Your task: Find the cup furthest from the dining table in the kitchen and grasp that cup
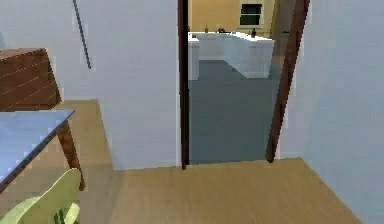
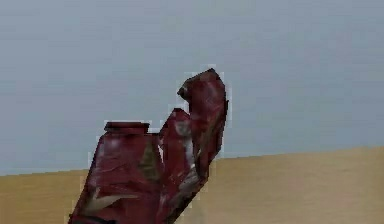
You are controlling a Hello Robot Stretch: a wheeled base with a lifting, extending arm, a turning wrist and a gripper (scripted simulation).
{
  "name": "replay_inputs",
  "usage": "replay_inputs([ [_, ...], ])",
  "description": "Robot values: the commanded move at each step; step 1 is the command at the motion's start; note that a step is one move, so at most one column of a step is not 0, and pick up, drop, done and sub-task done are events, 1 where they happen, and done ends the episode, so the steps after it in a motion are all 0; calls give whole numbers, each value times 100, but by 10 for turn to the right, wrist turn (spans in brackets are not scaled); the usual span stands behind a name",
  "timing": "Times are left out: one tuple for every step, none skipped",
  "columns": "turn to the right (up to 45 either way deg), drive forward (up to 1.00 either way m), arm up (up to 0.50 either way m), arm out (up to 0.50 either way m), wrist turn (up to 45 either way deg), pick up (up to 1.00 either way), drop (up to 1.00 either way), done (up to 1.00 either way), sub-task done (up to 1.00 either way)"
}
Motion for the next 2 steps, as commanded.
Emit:
replay_inputs([
  [90,0,0,0,0,0,0,0,0],
  [0,100,0,0,0,0,0,0,0],
])
